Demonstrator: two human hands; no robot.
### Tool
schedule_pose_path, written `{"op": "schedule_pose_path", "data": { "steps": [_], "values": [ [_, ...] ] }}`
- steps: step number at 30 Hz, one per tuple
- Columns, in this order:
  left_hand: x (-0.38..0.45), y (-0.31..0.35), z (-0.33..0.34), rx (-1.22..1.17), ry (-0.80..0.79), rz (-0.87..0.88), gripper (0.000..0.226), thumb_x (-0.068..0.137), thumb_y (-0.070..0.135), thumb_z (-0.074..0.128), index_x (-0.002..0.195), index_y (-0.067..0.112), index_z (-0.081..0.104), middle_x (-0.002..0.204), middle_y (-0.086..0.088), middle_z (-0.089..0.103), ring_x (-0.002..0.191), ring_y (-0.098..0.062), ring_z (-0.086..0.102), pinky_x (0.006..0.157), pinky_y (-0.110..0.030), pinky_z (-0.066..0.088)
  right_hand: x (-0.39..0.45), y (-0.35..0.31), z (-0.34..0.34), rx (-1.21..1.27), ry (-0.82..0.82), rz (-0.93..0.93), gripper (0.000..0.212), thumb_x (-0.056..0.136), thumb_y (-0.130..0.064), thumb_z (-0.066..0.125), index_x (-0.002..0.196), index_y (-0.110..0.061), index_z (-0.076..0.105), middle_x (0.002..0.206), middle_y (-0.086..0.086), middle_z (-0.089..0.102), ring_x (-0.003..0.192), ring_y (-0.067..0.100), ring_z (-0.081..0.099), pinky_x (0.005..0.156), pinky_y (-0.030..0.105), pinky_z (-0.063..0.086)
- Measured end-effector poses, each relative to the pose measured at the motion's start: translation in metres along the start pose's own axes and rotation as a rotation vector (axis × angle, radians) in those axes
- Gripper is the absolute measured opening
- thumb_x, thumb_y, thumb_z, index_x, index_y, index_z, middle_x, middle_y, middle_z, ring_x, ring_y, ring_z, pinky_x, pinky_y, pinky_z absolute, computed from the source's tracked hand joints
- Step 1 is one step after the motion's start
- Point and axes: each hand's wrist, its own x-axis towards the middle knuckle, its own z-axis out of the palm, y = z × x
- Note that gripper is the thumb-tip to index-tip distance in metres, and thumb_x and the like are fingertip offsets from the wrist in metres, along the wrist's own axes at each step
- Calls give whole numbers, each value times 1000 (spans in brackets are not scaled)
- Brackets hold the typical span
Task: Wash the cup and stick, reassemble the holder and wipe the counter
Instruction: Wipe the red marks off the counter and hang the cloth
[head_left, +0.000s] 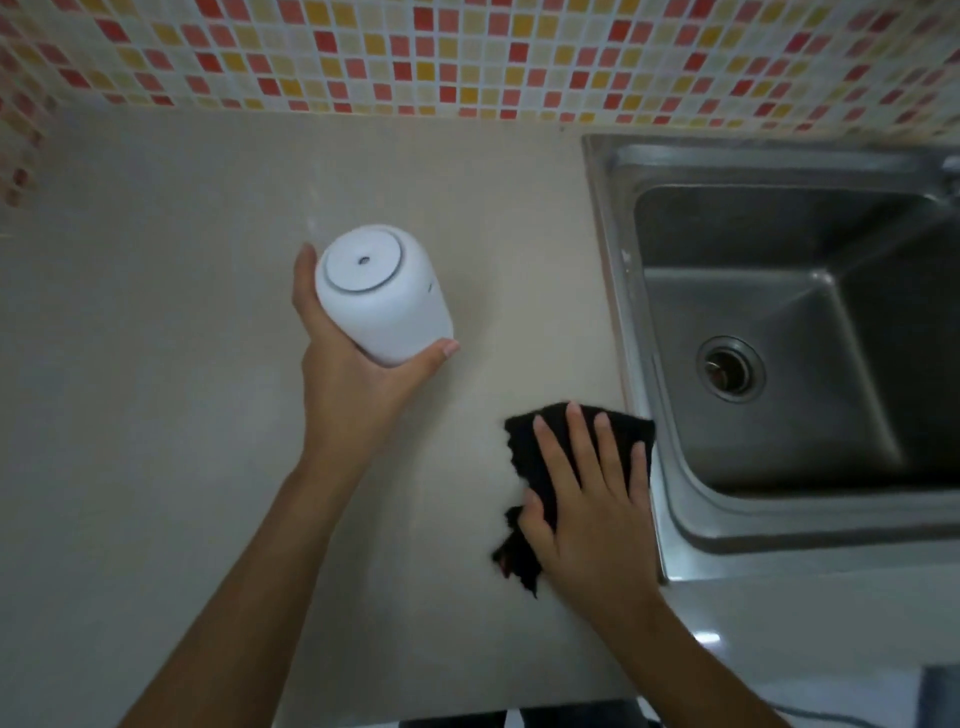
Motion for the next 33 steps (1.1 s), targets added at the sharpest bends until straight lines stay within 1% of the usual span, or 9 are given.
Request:
{"op": "schedule_pose_path", "data": {
  "steps": [3,9,15,20,23,26,29,31,33],
  "values": [
    [-8,-4,9,7,-27,-19,127,63,35,90,153,30,0,137,20,43,124,6,46,106,-29,44,68,6,-4,-72,72,101,62,91,-45,34,148,-23,34,156,11,30,144,32,24,117,57,9],
    [-23,-10,17,2,-51,-46,128,64,33,90,154,27,-1,140,19,43,124,12,44,101,-6,38,194,13,-14,-90,38,174,62,95,-49,19,153,-26,19,160,9,15,148,29,6,115,61,-2],
    [-27,-13,17,36,-108,-35,130,64,27,90,154,21,-4,132,38,32,116,31,34,95,6,29,171,18,-16,-11,100,170,58,98,-38,28,152,-21,21,160,6,17,148,25,6,117,53,3],
    [-38,-8,0,122,-195,-155,136,66,26,88,152,21,-17,148,13,34,136,-4,36,111,-21,30,91,30,-27,-1,110,147,56,95,-26,45,148,-14,33,157,8,26,143,31,24,109,52,30],
    [-71,3,-17,254,-26,-257,104,79,17,79,155,13,7,144,-11,44,131,-25,45,105,-35,40,64,43,-43,143,61,213,55,91,-15,51,144,-14,38,151,10,35,126,36,41,101,48,38],
    [-122,26,-26,329,97,-138,50,85,6,68,131,17,51,110,-1,58,100,-20,59,84,-34,49,55,54,-65,359,29,240,51,81,-3,53,130,-20,51,124,11,58,104,35,56,88,43,50],
    [-147,58,-15,286,-75,77,26,85,3,61,97,26,66,92,12,59,84,0,59,75,-18,48,53,58,-99,501,66,190,63,79,3,57,136,-21,44,118,8,58,108,28,56,88,39,50],
    [-136,89,6,223,-220,186,25,88,1,60,94,25,69,93,14,62,89,4,58,78,-8,44,49,59,-128,570,115,181,75,80,4,61,145,-23,34,128,7,53,116,23,51,95,38,46],
    [-111,126,38,173,-299,272,24,92,2,58,100,21,70,98,11,64,92,1,59,83,-12,46,46,64,-152,613,160,155,80,81,-1,68,147,-27,29,137,5,48,123,21,48,100,35,44]
  ]
}}
